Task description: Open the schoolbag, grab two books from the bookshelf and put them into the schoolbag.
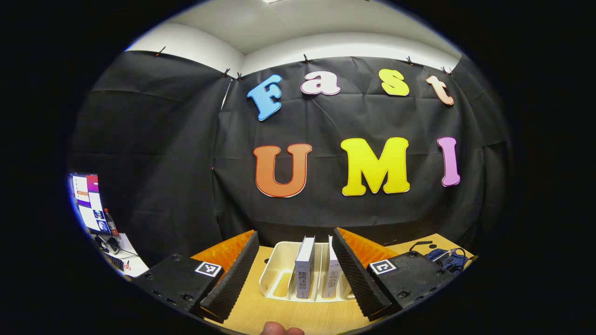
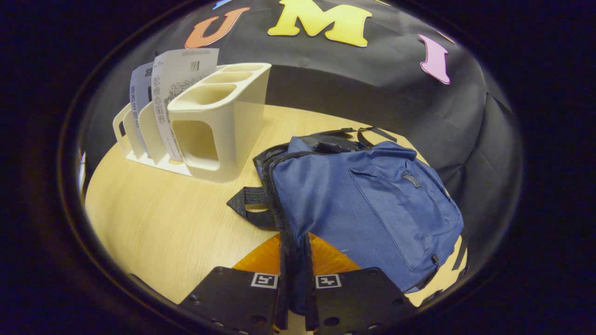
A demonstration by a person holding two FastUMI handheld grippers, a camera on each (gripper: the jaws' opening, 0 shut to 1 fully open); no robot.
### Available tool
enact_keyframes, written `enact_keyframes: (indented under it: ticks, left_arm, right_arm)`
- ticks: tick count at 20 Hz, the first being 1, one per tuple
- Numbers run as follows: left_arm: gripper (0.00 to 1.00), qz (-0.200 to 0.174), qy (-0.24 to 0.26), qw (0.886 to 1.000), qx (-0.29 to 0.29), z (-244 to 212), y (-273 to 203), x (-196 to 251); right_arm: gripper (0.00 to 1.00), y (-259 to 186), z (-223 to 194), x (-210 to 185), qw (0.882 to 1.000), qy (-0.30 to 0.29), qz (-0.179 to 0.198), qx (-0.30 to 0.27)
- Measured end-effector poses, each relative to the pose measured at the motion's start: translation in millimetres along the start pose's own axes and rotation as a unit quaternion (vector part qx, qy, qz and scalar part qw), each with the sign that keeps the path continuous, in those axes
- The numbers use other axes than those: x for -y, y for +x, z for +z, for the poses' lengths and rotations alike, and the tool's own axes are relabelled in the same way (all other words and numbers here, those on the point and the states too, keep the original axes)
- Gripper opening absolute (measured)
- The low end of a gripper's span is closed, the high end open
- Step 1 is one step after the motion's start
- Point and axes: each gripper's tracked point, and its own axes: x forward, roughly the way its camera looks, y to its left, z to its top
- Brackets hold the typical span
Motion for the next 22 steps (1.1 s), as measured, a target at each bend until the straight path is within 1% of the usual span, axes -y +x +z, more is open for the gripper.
enact_keyframes:
  ticks: [1,2,3,4,5,7,9,12,14,17,20,22]
  left_arm:
    - [0.99,-0.002,-0.004,1.000,-0.001,0,2,2]
    - [0.99,-0.003,-0.005,1.000,-0.002,0,2,4]
    - [0.99,-0.004,-0.006,1.000,-0.005,-2,3,5]
    - [0.99,-0.006,-0.007,1.000,-0.006,-2,4,6]
    - [0.99,-0.006,-0.008,1.000,-0.007,-3,5,7]
    - [0.99,-0.010,-0.008,1.000,-0.009,-5,9,12]
    - [0.99,-0.016,-0.004,1.000,-0.012,-6,14,18]
    - [0.99,-0.026,-0.002,0.999,-0.028,-9,23,32]
    - [0.99,-0.037,-0.001,0.999,-0.035,-10,31,43]
    - [0.99,-0.058,-0.006,0.997,-0.053,-12,49,65]
    - [0.99,-0.069,-0.016,0.995,-0.072,-10,69,79]
    - [0.99,-0.078,-0.008,0.993,-0.088,-12,85,90]
  right_arm:
    - [0.14,-2,1,1,1.000,-0.002,0.006,0.000]
    - [0.14,-7,3,1,1.000,-0.003,0.010,0.000]
    - [0.14,-13,3,5,1.000,-0.008,0.003,0.002]
    - [0.14,-29,13,8,1.000,-0.009,0.010,0.012]
    - [0.00,-24,14,8,1.000,-0.014,0.015,0.012]
    - [0.01,-32,19,14,0.999,-0.005,0.030,0.013]
    - [0.00,-43,27,24,0.999,0.029,0.040,0.013]
    - [0.00,-63,41,43,0.997,0.049,0.048,0.020]
    - [0.00,-84,56,62,0.997,0.055,0.045,0.033]
    - [0.00,-113,77,110,0.996,0.065,0.027,0.054]
    - [0.00,-133,91,161,0.995,0.071,0.008,0.068]
    - [0.00,-142,98,193,0.995,0.073,0.001,0.073]
